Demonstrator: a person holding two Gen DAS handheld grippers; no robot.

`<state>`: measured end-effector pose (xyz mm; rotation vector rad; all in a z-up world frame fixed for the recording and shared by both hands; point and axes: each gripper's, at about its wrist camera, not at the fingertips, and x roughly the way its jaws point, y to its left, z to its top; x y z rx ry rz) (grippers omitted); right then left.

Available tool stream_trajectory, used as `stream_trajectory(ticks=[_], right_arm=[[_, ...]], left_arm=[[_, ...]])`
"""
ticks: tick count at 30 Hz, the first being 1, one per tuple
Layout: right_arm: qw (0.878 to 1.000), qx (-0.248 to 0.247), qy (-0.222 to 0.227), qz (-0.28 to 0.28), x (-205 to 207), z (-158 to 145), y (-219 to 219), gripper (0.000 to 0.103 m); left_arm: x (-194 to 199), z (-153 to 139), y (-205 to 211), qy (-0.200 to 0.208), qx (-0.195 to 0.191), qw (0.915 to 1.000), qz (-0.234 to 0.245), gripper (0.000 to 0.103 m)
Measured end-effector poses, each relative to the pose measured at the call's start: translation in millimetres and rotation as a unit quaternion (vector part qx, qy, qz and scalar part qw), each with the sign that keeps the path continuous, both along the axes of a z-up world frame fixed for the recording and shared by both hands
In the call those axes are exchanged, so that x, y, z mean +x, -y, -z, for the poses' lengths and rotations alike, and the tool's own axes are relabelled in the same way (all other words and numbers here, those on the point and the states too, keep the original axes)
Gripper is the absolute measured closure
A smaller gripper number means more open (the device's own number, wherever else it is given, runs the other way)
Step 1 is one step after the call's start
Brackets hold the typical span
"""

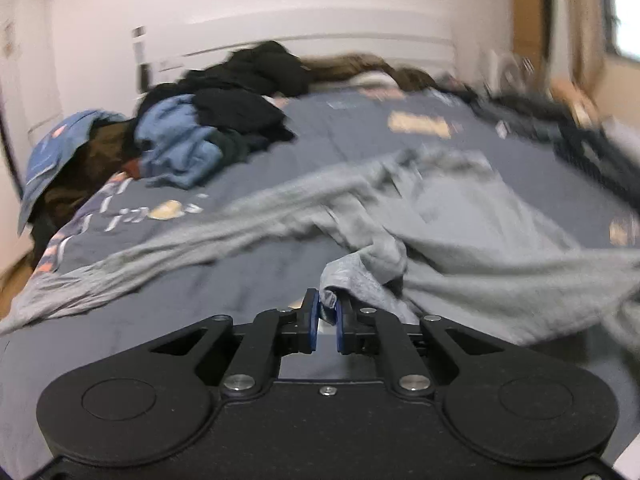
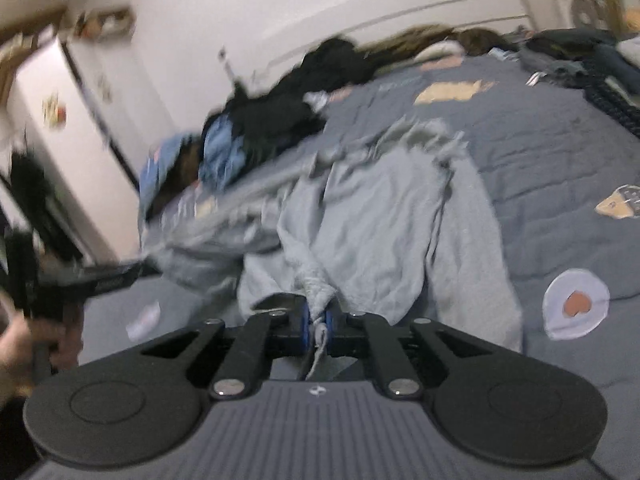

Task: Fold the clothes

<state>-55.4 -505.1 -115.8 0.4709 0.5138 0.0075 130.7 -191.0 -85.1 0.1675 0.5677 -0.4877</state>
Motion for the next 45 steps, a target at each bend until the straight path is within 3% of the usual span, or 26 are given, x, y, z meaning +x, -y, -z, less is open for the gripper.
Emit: stream_trajectory(ticks=[3, 7, 11, 19, 23, 26, 28, 30, 33, 36, 42, 45], right_arm=[[0.999, 0.022, 0.024, 0.02, -5.6, -12.3, 13.2, 0.096], [0.998, 0.037, 0.047, 0.024, -12.6, -27.3, 19.5, 0.096], [0.998, 0.036, 0.043, 0.006, -17.0, -38.0, 21.2, 0.096], [0.996, -0.029, -0.05, -0.074, -28.7, -30.0, -1.2, 0.096], [0.979, -0.096, -0.129, -0.127, -31.2, -12.1, -22.0, 0.095], [0.967, -0.115, -0.187, -0.133, -23.9, 10.2, -30.9, 0.091], [0.967, -0.103, -0.203, -0.117, -22.6, 14.7, -27.0, 0.085], [0.97, -0.085, -0.205, -0.099, -25.9, 11.2, -20.5, 0.068], [0.983, -0.061, -0.159, -0.071, -40.5, -11.6, -4.8, 0.048], [0.991, -0.054, -0.117, -0.035, -45.3, -31.0, 19.3, 0.039], [0.986, -0.103, -0.133, 0.018, -7.9, -16.8, 59.8, 0.038], [0.984, -0.089, -0.154, 0.014, 15.0, 6.5, 71.8, 0.038]], left_arm=[[2.3, -29.9, -24.5, 0.006, -0.027, 0.9995, -0.013, 0.095], [-7.2, -72.3, -44.1, 0.029, -0.024, 0.9993, -0.009, 0.095], [-22.3, -94.8, -69.3, 0.023, 0.016, 0.9996, 0.01, 0.095], [-59.2, -58.7, -94.9, -0.074, 0.103, 0.9912, 0.036, 0.095], [-57.9, -38.9, -95.9, -0.126, 0.16, 0.9784, 0.034, 0.094], [-58.9, -34.6, -94.1, -0.135, 0.194, 0.9708, 0.041, 0.09], [-64.5, -43.1, -94.6, -0.131, 0.196, 0.9701, 0.059, 0.079], [-70.9, -54.9, -96.4, -0.123, 0.183, 0.9723, 0.077, 0.05], [-79.9, -74.4, -97.9, -0.108, 0.149, 0.9775, 0.104, 0.049], [-81.2, -86.7, -72.3, -0.092, 0.072, 0.9856, 0.122, 0.049], [-59.3, -63.6, 21.0, -0.084, -0.022, 0.9833, 0.16, 0.049], [-41.2, -42.5, 67.9, -0.095, -0.065, 0.9795, 0.165, 0.049]])
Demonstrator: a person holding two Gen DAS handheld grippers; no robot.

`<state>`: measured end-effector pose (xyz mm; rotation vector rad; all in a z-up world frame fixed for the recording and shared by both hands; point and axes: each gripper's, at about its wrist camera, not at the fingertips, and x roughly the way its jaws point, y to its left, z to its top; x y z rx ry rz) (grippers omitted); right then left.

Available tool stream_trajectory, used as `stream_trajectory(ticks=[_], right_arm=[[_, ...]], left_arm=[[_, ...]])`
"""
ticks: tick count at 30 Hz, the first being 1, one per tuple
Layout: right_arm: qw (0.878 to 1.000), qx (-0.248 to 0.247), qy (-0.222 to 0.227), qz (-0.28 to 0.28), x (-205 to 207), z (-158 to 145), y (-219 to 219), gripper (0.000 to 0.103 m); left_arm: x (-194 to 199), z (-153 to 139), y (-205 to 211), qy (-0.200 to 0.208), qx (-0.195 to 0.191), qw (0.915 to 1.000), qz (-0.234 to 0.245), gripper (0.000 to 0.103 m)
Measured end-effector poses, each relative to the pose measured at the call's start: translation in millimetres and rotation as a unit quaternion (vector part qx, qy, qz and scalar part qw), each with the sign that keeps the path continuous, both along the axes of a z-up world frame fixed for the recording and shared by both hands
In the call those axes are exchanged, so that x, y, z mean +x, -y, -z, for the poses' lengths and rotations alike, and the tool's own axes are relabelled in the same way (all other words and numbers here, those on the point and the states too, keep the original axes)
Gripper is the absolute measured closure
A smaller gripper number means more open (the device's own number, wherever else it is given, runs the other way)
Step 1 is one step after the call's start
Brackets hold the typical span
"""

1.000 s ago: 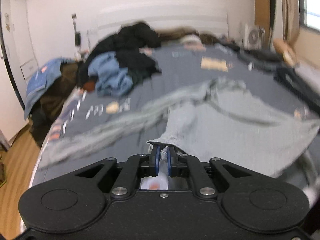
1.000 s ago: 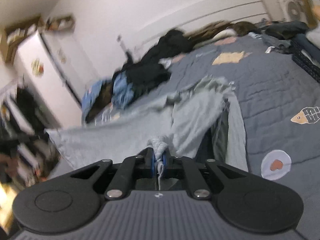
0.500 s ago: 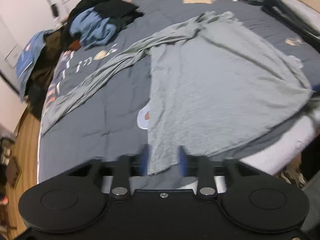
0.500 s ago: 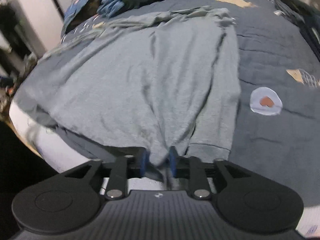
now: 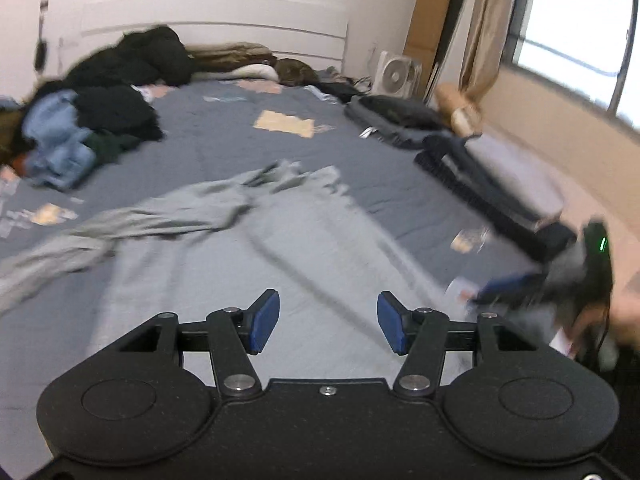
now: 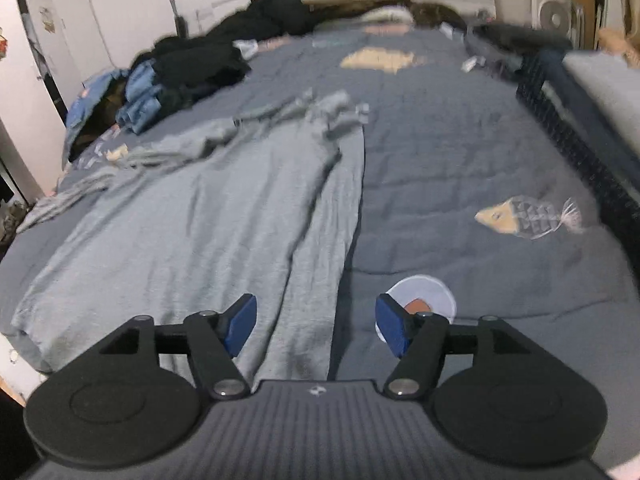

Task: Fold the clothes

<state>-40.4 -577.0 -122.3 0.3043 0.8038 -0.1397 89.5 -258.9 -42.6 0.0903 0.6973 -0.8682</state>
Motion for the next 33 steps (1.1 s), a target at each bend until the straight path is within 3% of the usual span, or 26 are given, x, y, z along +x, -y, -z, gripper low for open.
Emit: stream_trajectory(ticks=[4, 6, 8, 10, 11, 12, 15, 19, 23, 27, 31, 33], right_arm=[[0.999, 0.047, -0.02, -0.001, 12.4, 25.9, 1.0, 0.038], [0.999, 0.039, -0.037, -0.004, 14.4, 32.5, -3.9, 0.04], [0.998, 0.051, -0.048, -0.004, 17.1, 37.6, -4.1, 0.043], [0.997, 0.073, -0.04, -0.007, 15.1, 38.8, -3.3, 0.059], [0.997, 0.073, -0.039, -0.007, 14.9, 39.0, -3.1, 0.081], [0.997, 0.067, -0.039, -0.003, 14.4, 39.3, -2.0, 0.097], [0.998, 0.046, -0.032, 0.023, 11.7, 33.5, 9.6, 0.101], [0.998, -0.032, -0.018, 0.054, 9.7, 10.6, 33.4, 0.101], [0.985, -0.142, -0.012, 0.095, 15.2, -22.2, 68.0, 0.101], [0.954, -0.259, -0.016, 0.149, 18.1, -53.7, 104.5, 0.101], [0.91, -0.369, -0.023, 0.189, 19.8, -71.5, 132.2, 0.101], [0.908, -0.373, -0.059, 0.179, 29.6, -62.9, 142.2, 0.099]], left_arm=[[20.5, 39.3, 32.2, -0.039, -0.064, 0.997, -0.018, 0.049], [27.5, 57.6, 33.0, -0.072, -0.07, 0.9949, -0.012, 0.049], [25.6, 65.6, 39.3, -0.053, -0.032, 0.9981, 0.0, 0.049], [24.9, 71.2, 41.0, -0.041, -0.009, 0.9991, 0.006, 0.049], [27.9, 73.7, 40.2, -0.048, -0.01, 0.9988, 0.002, 0.049], [32.1, 76.0, 39.3, -0.057, -0.014, 0.9983, -0.001, 0.049], [37.4, 78.7, 41.0, -0.053, -0.009, 0.9986, -0.001, 0.049], [40.5, 79.0, 36.9, -0.052, -0.009, 0.9986, -0.007, 0.049], [43.1, 77.0, 32.9, -0.047, -0.011, 0.9988, -0.013, 0.049], [44.3, 75.9, 30.0, -0.048, -0.013, 0.9986, -0.017, 0.049], [43.5, 78.1, 34.4, -0.048, -0.004, 0.9988, -0.01, 0.049], [42.8, 79.6, 36.9, -0.049, 0.002, 0.9988, -0.006, 0.049]])
